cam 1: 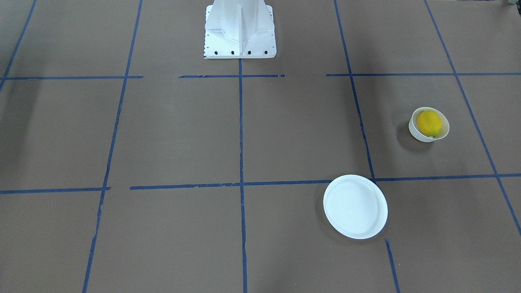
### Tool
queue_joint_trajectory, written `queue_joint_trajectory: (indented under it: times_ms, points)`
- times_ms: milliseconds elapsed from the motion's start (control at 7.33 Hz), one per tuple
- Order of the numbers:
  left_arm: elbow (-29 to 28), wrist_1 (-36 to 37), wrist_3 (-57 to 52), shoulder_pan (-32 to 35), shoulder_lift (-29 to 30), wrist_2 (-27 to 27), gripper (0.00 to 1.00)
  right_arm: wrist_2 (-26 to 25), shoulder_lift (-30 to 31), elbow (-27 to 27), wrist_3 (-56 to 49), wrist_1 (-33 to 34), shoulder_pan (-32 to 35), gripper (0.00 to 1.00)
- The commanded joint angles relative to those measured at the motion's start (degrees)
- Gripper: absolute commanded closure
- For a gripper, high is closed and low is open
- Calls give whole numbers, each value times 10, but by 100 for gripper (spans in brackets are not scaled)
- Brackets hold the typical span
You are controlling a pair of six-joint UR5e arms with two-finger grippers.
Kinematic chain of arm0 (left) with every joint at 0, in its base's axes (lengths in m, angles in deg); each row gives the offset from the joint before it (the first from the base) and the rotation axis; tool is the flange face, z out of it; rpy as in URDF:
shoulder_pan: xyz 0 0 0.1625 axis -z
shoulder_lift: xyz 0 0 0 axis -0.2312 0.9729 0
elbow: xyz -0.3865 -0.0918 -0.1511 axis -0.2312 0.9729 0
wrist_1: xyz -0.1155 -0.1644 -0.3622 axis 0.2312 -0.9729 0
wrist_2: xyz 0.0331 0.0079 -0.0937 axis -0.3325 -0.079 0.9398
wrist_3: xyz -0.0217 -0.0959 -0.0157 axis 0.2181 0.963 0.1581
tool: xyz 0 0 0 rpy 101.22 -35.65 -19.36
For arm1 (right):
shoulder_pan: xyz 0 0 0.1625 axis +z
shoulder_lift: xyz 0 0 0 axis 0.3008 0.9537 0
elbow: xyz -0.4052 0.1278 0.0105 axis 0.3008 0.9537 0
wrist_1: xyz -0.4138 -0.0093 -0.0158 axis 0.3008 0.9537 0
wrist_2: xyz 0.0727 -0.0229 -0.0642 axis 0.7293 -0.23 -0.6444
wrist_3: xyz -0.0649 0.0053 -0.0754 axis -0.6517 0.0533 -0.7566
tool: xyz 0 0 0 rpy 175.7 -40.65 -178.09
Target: Move lemon from plate to bowl
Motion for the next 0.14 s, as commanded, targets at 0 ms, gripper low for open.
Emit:
queue_joint_trajectory:
  times_ms: [0]
  points:
    - [3,0,0,0,0,0,0,0,0,0,0,0,0,0]
